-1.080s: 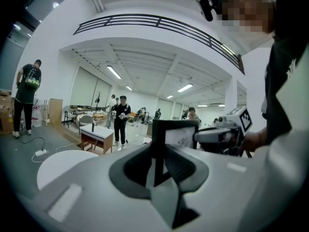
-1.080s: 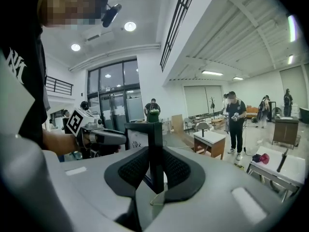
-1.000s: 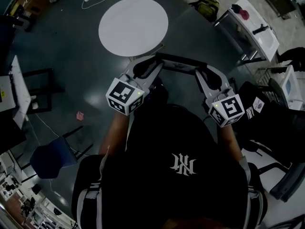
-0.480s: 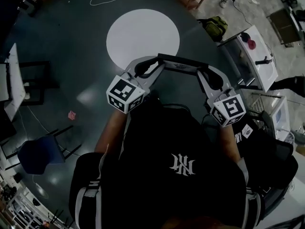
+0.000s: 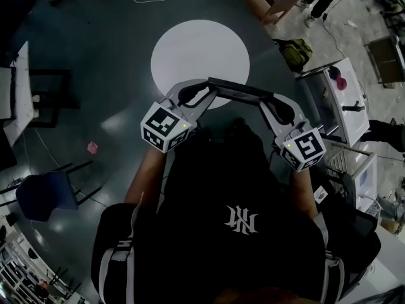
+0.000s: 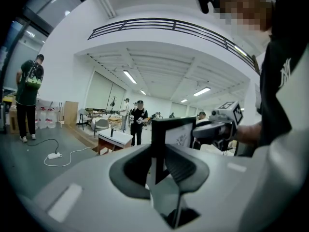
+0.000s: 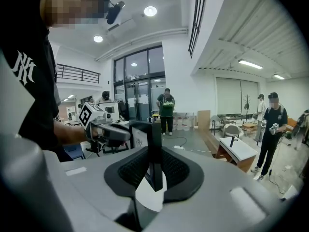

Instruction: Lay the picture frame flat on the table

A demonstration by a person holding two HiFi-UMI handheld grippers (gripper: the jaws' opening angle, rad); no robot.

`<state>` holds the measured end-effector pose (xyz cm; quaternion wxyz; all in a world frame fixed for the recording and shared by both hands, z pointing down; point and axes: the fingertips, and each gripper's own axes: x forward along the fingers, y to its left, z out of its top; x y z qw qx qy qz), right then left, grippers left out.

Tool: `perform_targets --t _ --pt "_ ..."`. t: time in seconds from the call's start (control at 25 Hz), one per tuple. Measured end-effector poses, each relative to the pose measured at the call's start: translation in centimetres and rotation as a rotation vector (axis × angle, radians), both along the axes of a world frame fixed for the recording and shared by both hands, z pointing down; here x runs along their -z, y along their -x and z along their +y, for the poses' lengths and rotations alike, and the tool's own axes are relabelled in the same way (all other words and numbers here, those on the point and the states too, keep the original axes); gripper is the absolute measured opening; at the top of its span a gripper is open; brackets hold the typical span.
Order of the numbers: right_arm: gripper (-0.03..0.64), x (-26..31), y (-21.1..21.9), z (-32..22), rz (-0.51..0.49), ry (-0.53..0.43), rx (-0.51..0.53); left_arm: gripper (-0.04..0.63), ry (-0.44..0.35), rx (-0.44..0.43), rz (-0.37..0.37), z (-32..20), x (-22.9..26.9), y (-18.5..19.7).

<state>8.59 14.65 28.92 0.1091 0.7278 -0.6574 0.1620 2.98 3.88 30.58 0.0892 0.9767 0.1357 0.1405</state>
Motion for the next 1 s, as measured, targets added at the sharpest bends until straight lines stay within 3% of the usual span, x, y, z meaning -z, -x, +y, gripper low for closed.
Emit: perform_targets --t 0.4,0.68,1.0 --pt "0.069 -2.3 -7.5 -5.5 -0.035 -0.006 0.163 0.083 -0.027 0.144 -0.059 -4.3 -2.1 -5.6" --pt "0.069 -2.2 -14.7 -9.9 -0.060 -0.032 0.347 0.083 -0.042 0.316 -0.100 -6.8 -1.7 -11.0" --pt "0.069 -1.8 -19.8 -15.3 -0.108 -0.054 0.528 0.083 -0.045 0.484 -0.140 -9.6 -0.9 -14.4"
